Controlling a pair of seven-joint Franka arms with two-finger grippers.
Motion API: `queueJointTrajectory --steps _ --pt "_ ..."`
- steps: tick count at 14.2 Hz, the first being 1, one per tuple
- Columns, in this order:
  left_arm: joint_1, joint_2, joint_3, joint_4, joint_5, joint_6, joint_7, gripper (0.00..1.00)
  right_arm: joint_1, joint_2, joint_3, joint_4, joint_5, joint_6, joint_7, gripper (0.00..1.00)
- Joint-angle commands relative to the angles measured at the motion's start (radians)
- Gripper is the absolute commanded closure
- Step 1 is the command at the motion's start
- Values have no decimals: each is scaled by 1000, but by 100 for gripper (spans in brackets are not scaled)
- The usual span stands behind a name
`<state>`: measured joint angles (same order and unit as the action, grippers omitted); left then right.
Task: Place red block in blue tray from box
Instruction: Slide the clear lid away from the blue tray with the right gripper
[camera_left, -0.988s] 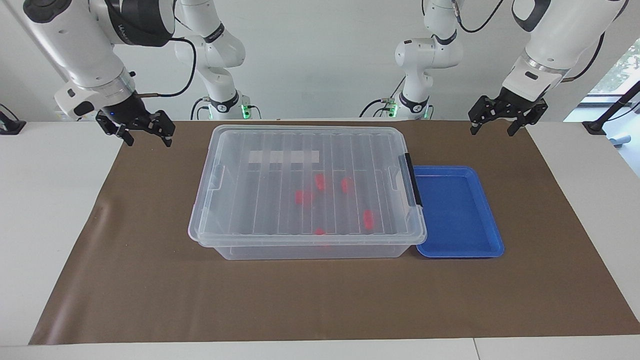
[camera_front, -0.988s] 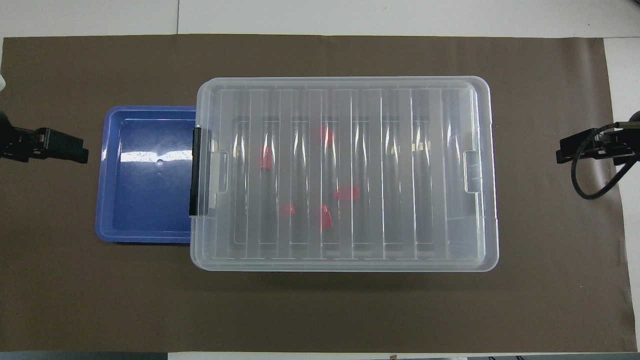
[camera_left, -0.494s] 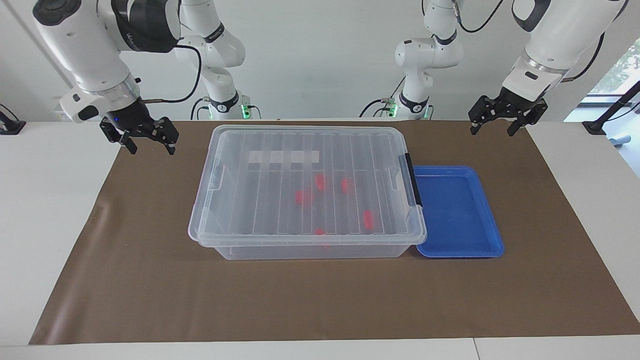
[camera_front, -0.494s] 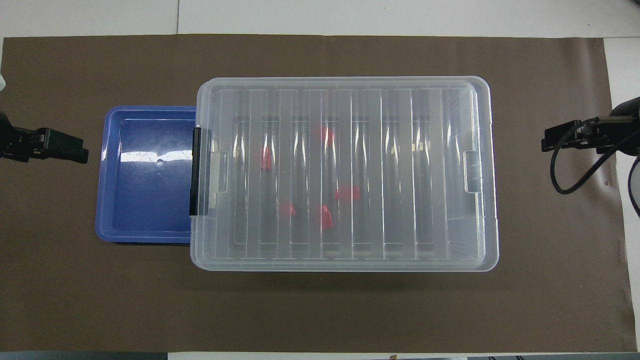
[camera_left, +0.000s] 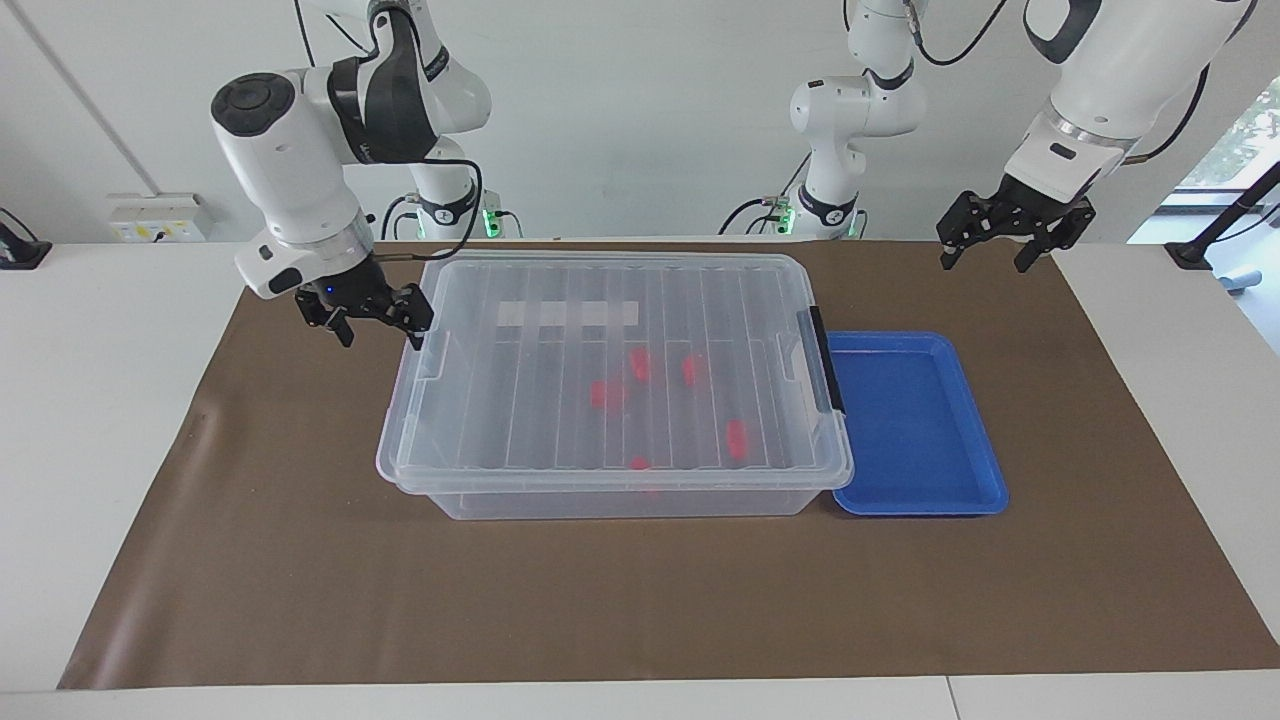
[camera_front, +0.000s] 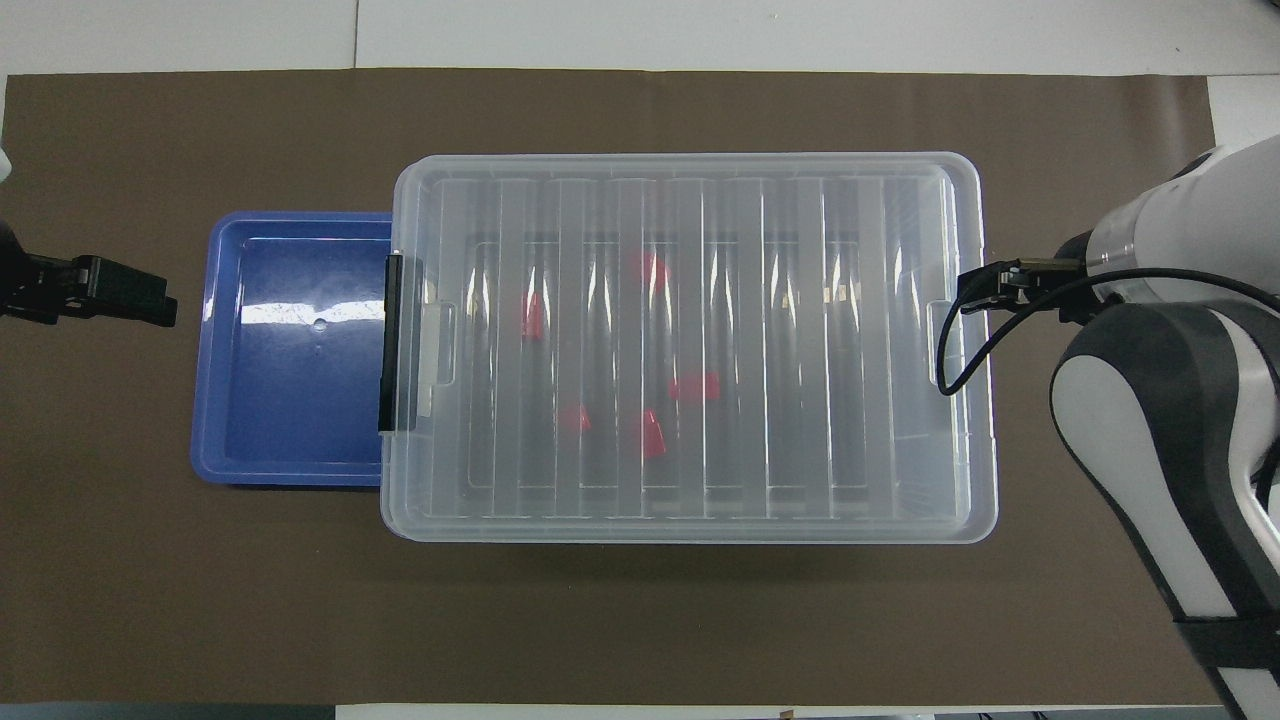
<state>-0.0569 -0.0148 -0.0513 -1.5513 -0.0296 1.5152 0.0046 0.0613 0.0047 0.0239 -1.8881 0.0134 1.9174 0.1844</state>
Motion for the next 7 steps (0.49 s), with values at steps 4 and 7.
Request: queueJointTrajectory --steps 4,7 --pt "8 -22 1 -21 -16 -9 11 0 -24 -26 1 -118 13 83 -29 0" --pt "8 -24 1 -21 -16 -9 11 0 -46 -41 -1 -157 13 109 -59 0"
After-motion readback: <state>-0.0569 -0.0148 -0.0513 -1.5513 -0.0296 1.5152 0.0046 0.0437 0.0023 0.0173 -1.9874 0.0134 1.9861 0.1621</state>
